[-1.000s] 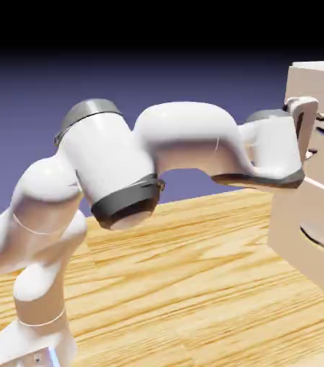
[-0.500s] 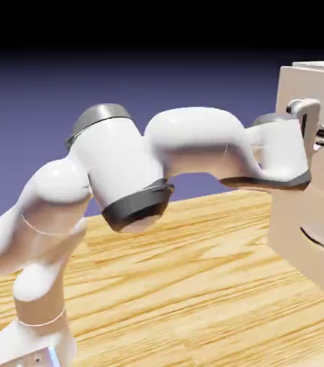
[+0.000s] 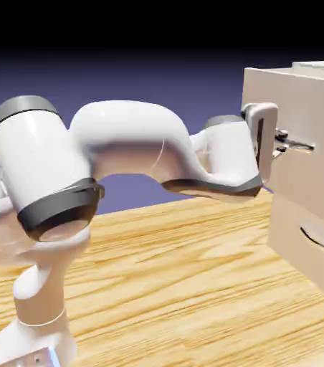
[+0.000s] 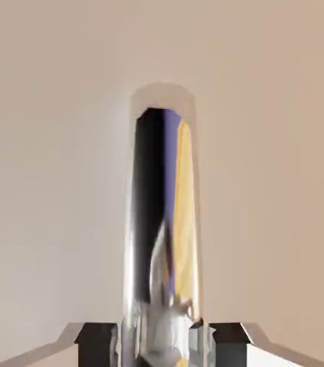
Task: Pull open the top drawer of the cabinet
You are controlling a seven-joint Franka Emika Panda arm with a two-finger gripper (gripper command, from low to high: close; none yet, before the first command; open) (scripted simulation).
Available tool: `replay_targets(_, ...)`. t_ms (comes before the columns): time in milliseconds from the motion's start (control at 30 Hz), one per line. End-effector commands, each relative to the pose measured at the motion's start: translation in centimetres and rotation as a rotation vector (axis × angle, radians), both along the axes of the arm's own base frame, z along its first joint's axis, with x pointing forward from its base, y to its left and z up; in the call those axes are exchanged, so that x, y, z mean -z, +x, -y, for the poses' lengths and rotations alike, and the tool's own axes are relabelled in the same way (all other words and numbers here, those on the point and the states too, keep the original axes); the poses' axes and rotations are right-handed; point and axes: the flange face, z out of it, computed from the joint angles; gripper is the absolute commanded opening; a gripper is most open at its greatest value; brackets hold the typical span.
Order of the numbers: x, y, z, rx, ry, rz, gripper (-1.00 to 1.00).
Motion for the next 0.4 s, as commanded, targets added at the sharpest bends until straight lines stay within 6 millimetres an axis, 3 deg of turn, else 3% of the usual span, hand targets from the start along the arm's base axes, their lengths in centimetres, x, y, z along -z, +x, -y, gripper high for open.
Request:
replay_targets(0, 0.0, -1.0, 0.0, 0.0, 0.0, 0.0, -1.0)
replay_targets(233, 0.0, -7.5, 0.0, 0.0, 0.0, 0.0, -1.0)
replay_targets(267, 0.0, -7.5, 0.0, 0.0, 0.0, 0.0, 1.0)
replay_targets(300, 0.0, -7.5, 0.0, 0.0, 0.0, 0.0, 1.0)
replay_targets(367, 0.0, -9.6, 0.1, -0.001, 0.003, -0.001, 1.0)
